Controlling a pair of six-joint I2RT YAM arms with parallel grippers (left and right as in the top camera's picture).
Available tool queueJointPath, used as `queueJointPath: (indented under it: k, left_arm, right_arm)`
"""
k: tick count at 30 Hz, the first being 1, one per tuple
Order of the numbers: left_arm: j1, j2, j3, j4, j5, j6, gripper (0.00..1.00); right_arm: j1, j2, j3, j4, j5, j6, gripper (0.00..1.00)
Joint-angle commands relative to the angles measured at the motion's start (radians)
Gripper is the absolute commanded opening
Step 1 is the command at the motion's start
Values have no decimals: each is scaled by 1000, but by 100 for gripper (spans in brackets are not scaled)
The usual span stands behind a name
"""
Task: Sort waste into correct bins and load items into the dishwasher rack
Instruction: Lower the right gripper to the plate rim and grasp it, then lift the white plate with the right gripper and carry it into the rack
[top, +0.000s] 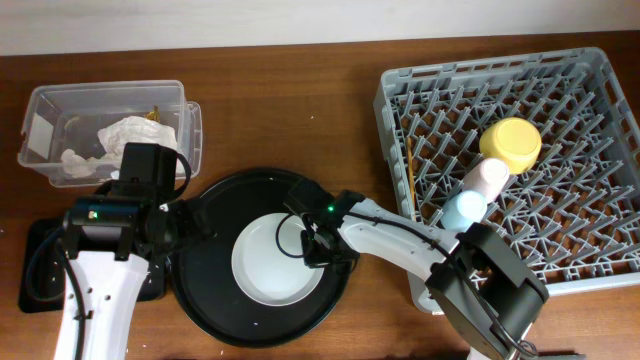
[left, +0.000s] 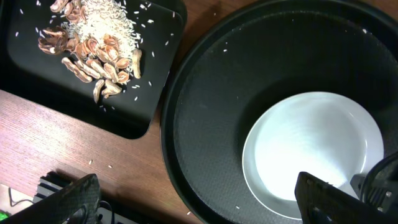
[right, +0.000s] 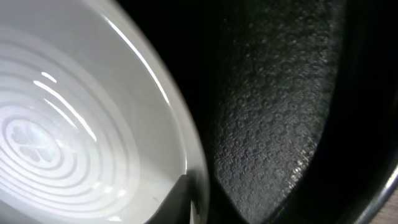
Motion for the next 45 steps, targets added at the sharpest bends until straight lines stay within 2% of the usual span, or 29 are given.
queueJointPath:
  k: [1,5,9,12,15,21,25,29,34,38,45]
  left_arm:
    - [4,-10,10,-1,4,-9,99]
    - [4,-10,10,-1,4,-9,99]
    - [4,-10,10,-1,4,-9,99]
    - [4,-10,10,-1,4,-9,99]
    - [4,-10,10,-1,4,-9,99]
    - [4,-10,10,-1,4,-9,99]
    - [4,-10,10,-1,5,-9,99]
    - [4,-10,10,-1,4,-9,99]
    - [4,-10,10,-1,4,-9,99]
    - [4,-10,10,-1,4,-9,99]
    - [4,-10,10,-1,4,-9,99]
  right_arm:
    - [7,10,41,-30,9,-2,4]
    - [-9,7,144,-129,11,-5,4]
    - [-79,-5,324,-332,95,-10,4]
    - [-154,-22,488,-497,212,-24,4]
    - [-259,-42,673,-615,269,-135,4]
    - [-452,-48,863,-751,435,-164,4]
    - [-552,-46,854,-766,602,-161,4]
    - [-568,-42,853,-746,729,-140,4]
    - [-567,-10,845,-694,802,-139,4]
    - [-567,31,817,-659,883,-76,4]
    - [-540,112,801,-573,893,-76,4]
